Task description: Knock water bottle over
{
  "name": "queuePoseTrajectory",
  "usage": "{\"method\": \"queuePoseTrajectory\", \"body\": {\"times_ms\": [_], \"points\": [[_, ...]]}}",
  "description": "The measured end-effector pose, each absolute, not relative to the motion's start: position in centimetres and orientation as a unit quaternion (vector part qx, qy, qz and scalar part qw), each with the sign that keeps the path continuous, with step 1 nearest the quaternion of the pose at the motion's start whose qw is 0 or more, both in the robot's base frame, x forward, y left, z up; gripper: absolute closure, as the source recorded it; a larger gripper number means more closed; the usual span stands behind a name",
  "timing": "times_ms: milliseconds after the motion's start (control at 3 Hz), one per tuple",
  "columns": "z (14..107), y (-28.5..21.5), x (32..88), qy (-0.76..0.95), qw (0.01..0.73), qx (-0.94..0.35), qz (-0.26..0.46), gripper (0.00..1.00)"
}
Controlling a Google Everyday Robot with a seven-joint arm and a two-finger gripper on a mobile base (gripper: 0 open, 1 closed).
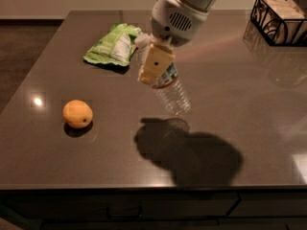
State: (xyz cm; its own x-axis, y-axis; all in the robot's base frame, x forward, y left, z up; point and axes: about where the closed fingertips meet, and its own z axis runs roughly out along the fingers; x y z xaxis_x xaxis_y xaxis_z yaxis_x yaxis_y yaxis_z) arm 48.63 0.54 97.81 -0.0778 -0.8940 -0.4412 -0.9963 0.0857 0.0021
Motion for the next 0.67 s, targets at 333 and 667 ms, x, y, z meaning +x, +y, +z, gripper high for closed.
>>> {"method": "queuePoseTrajectory", "body": {"times_ms": [333,667], "points": [[95.6,-0.7,51.7,0.736,0.110,-0.663,0.075,1.00],[93.3,-2.3,54.6,0.752,0.075,-0.655,-0.010,1.00]]}}
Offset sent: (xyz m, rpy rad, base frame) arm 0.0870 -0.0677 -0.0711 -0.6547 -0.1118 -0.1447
